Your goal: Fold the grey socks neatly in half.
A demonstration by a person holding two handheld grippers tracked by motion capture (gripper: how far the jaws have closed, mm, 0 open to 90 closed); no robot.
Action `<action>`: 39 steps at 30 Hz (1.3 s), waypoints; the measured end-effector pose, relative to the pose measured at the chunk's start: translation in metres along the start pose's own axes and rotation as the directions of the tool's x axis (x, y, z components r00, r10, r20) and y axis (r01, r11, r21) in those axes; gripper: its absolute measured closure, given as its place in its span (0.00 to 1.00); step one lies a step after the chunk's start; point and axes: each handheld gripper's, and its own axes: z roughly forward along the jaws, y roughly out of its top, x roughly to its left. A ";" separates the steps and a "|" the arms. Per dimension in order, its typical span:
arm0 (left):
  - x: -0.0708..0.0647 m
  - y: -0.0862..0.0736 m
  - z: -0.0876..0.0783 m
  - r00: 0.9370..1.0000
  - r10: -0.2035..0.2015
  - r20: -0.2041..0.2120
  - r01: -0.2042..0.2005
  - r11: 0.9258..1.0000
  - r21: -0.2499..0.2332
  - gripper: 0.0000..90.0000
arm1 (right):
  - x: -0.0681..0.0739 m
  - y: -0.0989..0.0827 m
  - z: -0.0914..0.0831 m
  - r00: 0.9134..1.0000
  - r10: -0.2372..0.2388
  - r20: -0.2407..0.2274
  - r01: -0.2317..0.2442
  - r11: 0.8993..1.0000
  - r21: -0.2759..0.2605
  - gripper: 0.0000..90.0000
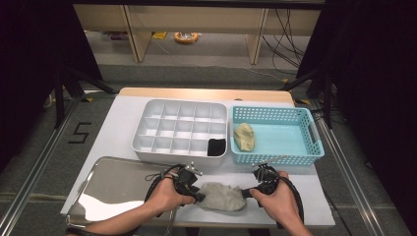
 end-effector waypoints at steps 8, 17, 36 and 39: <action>0.003 0.004 -0.012 1.000 -0.018 0.001 0.018 0.998 -0.055 0.59 | -0.004 -0.005 0.006 0.998 -0.011 0.062 0.009 0.999 0.038 0.98; 0.006 0.003 -0.006 0.994 -0.098 0.040 0.099 0.995 -0.022 0.58 | -0.006 -0.008 0.011 0.996 -0.024 0.084 0.019 0.998 0.059 0.98; -0.001 0.001 0.000 0.996 -0.072 0.058 0.074 0.997 -0.021 0.93 | -0.005 -0.007 0.008 0.994 0.014 0.105 -0.021 0.998 0.066 0.91; -0.001 0.003 -0.006 0.995 -0.073 0.068 0.076 0.996 -0.038 0.93 | -0.003 -0.005 0.001 0.989 0.026 0.144 -0.033 0.998 0.046 0.90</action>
